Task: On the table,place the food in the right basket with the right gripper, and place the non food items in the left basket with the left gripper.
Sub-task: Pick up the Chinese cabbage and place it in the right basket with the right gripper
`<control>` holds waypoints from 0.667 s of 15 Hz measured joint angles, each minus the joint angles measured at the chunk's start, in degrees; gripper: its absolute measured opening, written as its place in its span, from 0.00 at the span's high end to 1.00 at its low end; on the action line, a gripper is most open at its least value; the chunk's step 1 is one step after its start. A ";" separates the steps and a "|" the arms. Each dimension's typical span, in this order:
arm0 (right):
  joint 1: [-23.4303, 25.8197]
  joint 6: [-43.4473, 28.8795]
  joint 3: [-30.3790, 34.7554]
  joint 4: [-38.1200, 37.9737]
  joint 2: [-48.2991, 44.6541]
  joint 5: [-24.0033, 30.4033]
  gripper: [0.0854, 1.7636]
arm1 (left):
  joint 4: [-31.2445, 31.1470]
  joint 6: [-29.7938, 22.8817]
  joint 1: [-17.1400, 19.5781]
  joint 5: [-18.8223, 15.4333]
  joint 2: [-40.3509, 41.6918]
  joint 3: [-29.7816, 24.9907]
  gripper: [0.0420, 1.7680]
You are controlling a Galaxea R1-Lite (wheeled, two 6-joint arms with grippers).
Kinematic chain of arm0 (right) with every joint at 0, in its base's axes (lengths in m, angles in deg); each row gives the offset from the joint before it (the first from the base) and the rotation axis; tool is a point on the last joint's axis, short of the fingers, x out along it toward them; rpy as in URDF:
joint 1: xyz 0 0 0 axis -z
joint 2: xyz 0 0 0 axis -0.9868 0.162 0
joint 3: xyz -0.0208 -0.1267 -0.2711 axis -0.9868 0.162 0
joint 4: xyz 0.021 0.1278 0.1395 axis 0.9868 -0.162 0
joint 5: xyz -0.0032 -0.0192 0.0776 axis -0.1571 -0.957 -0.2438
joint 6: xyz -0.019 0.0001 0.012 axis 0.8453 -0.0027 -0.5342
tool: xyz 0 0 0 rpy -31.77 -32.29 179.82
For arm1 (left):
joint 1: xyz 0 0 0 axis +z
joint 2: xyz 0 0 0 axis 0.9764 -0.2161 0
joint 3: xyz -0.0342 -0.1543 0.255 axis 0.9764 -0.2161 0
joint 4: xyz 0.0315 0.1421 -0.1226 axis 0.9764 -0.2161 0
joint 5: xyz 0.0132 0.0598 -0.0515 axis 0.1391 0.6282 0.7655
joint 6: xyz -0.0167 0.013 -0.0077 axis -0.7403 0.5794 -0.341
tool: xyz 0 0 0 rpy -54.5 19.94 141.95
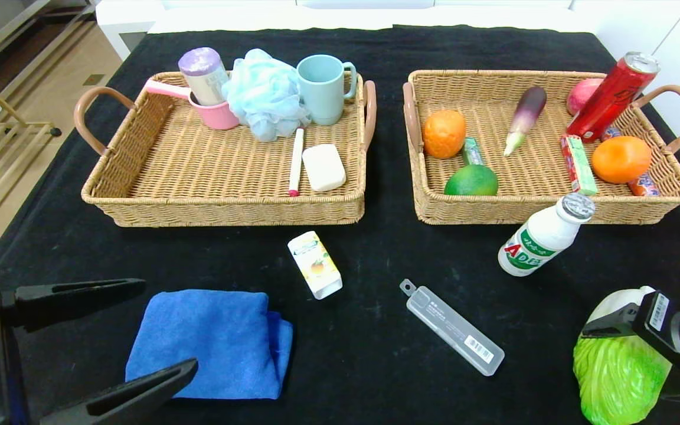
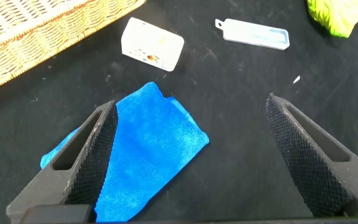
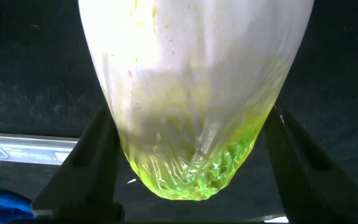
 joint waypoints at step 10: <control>-1.69 4.71 -2.35 -3.58 -7.01 0.05 0.22 | 0.13 0.43 0.00 0.05 0.00 0.09 0.03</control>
